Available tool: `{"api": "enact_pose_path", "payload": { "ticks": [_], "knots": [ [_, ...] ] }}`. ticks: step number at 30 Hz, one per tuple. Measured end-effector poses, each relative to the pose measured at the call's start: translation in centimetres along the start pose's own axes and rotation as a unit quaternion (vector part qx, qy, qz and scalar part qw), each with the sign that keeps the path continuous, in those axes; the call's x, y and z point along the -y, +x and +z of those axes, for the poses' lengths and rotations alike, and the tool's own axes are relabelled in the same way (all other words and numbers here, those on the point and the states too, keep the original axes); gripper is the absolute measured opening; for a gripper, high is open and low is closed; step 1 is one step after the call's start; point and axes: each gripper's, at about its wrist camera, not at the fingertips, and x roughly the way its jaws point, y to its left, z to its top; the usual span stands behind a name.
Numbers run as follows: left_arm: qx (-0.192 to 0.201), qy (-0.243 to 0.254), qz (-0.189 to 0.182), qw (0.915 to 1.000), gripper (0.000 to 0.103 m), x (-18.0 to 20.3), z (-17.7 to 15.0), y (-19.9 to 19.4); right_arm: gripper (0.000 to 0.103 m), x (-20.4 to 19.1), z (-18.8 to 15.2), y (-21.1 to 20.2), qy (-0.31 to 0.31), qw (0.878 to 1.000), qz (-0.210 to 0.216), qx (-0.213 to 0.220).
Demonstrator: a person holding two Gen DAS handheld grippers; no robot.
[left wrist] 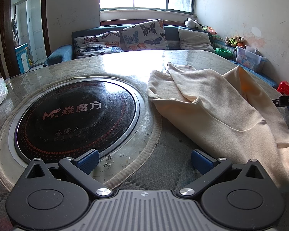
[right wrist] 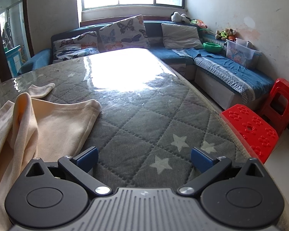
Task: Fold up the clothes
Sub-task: 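Move both grippers toward the crumpled cream sweatshirt on the table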
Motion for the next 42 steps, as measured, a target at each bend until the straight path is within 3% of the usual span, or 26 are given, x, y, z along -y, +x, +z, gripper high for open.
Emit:
{"api": "enact_pose_path", "payload": {
  "ticks": [9,15,28,42],
  "knots": [
    [-0.009,-0.007,0.015,0.9998,0.103,0.5,0.1,0.2,0.103,1.2,-2.1,-2.8,-0.037,0.999,0.004,0.005],
    [-0.025,-0.019,0.033,0.9990,0.103,0.6,0.4,-0.5,0.103,2.3,-2.7,-5.6,-0.034,0.999,0.036,0.023],
    [-0.027,-0.030,0.039,0.9984,0.103,1.8,0.4,-2.6,0.103,-0.6,-4.6,-10.1,-0.059,0.993,0.083,0.055],
    [-0.024,-0.024,0.038,0.9987,0.103,3.7,-0.6,-4.8,0.103,-2.4,-7.1,-12.8,-0.065,0.990,0.112,0.047]
  ]
}}
